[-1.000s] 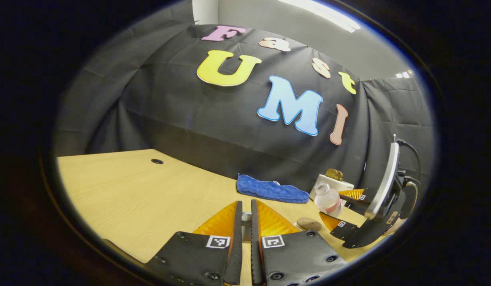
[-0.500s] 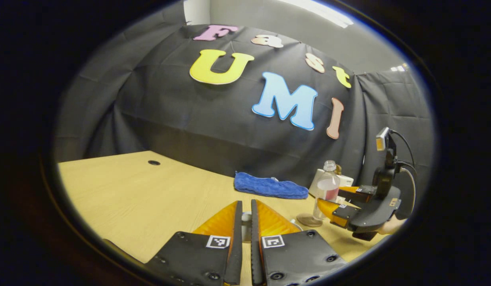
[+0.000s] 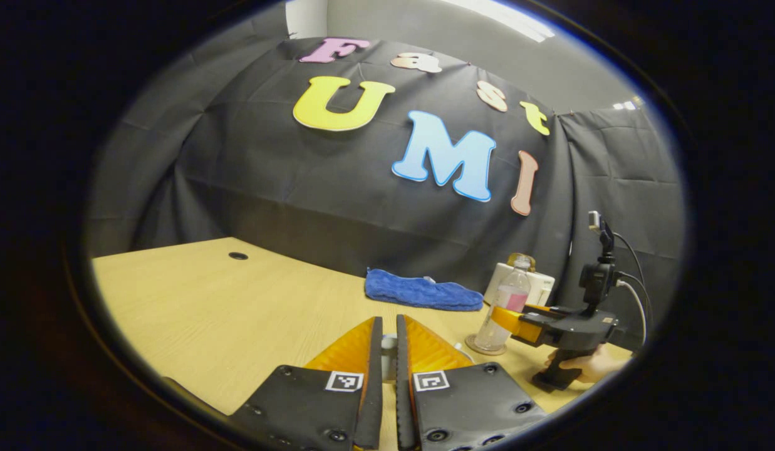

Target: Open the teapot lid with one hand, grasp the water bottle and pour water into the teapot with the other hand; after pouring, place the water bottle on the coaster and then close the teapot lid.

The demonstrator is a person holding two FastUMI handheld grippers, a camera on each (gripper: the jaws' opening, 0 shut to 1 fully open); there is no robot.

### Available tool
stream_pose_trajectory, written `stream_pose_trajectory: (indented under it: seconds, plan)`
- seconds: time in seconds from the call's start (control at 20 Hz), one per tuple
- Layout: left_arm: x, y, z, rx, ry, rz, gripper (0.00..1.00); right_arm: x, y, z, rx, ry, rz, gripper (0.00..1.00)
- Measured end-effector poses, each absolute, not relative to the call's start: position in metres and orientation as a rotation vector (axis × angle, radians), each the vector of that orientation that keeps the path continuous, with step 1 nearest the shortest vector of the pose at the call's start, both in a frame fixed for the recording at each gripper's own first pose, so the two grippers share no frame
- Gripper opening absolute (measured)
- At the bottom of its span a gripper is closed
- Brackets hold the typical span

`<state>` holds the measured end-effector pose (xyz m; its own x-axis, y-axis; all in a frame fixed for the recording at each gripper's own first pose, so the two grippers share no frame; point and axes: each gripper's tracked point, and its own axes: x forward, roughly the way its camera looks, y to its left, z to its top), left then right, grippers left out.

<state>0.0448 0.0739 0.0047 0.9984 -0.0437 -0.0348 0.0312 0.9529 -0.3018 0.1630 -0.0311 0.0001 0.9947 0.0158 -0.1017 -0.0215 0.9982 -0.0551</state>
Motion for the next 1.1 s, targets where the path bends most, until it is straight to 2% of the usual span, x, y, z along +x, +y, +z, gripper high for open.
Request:
stream_pose_trajectory:
  seconds: [0.3,0.65,1.1]
  plan:
    - [0.044,0.075,0.005,-0.304,0.043,-0.035,0.16,0.158,-0.029,0.000,-0.109,0.069,-0.007,0.76]
    - [0.045,0.076,0.003,-0.304,0.044,-0.031,0.16,0.159,-0.043,-0.003,0.003,0.078,-0.038,0.78]
    - [0.043,0.079,0.003,-0.292,0.043,-0.018,0.15,0.157,-0.042,-0.003,-0.009,0.077,-0.056,0.78]
